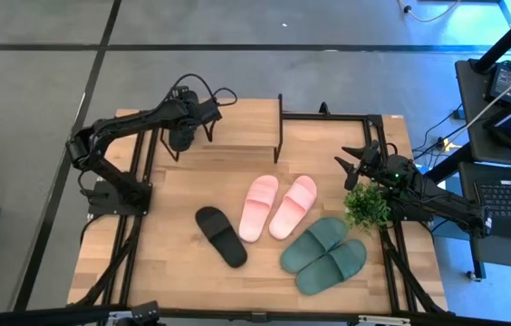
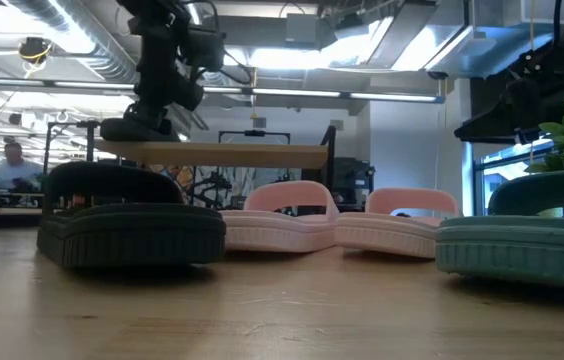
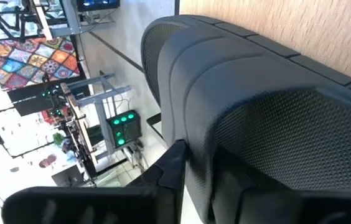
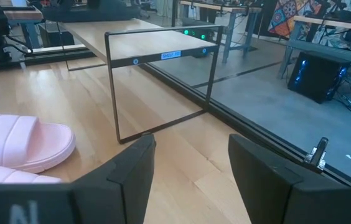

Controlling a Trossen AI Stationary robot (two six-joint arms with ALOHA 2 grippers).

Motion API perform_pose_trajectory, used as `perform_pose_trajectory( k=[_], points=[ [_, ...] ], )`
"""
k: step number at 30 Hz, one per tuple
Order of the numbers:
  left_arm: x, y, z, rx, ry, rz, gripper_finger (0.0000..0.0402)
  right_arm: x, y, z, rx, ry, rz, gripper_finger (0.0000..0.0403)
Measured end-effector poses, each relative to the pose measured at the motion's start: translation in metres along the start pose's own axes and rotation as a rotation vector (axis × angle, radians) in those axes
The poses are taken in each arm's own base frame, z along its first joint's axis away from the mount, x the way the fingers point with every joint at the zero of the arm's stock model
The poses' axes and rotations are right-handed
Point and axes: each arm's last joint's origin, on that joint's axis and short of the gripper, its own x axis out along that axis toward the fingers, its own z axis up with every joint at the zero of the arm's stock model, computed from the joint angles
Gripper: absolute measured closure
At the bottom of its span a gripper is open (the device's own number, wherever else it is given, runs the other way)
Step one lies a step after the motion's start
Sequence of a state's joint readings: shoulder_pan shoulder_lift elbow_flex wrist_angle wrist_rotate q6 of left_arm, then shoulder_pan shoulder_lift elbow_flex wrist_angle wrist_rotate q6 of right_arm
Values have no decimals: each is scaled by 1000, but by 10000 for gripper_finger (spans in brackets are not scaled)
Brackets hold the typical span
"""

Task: Pick and place slides into the shelf
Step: Put the left black slide on the shelf

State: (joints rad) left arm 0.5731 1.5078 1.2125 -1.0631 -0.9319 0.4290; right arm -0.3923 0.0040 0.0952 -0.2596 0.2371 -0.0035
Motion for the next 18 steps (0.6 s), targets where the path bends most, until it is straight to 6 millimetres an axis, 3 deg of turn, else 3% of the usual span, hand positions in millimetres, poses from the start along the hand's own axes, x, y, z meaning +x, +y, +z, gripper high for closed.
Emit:
perform_pose_trajectory(
  k=[18],
  points=[
    [-4, -1, -2, 20, 13, 27, 249, 0, 0, 0, 2, 0, 0, 197]
  ],
)
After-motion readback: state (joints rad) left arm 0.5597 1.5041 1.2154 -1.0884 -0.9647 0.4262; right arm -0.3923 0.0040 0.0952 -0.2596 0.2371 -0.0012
